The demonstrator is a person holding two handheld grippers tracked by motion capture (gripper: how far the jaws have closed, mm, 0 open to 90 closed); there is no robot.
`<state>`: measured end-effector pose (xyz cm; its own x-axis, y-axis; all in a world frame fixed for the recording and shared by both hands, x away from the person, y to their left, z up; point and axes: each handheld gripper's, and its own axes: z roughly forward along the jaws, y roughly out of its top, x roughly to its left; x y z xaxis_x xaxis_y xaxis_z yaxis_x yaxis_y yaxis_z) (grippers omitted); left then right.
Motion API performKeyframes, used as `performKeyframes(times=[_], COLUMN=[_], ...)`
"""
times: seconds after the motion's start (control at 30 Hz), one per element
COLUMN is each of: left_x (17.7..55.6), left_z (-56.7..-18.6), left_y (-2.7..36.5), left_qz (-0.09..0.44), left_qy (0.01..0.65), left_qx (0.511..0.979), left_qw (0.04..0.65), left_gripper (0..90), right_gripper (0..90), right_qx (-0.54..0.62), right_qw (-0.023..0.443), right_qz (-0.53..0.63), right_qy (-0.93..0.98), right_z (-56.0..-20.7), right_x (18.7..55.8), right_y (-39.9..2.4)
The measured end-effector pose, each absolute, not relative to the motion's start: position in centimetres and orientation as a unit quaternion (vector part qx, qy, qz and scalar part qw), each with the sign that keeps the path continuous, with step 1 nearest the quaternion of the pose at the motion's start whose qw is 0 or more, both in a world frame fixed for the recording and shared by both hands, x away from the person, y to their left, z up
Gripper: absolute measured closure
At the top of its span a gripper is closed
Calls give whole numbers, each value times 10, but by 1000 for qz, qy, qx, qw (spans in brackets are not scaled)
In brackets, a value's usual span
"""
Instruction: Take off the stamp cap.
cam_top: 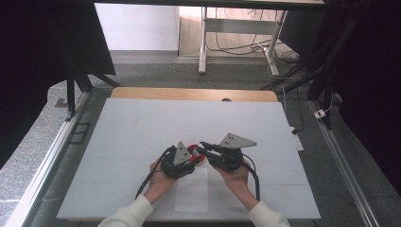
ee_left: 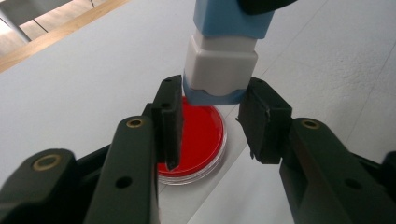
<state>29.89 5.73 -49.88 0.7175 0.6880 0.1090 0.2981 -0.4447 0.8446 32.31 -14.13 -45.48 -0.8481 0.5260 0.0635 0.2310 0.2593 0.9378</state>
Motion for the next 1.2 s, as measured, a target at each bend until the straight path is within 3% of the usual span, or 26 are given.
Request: performKeyframes(times=[1.2], left_x=[296], left_z=[-500], left_y=[57], left_qz=[250], left_qy=[290], left_qx=[823], left_qw=[420], left_gripper=[653], right_gripper=[751], right_qx=[243], right_qw=[141], right_qz=[559], right_qy=[780], right_z=[-456], right_x=[320], right_y=[-140])
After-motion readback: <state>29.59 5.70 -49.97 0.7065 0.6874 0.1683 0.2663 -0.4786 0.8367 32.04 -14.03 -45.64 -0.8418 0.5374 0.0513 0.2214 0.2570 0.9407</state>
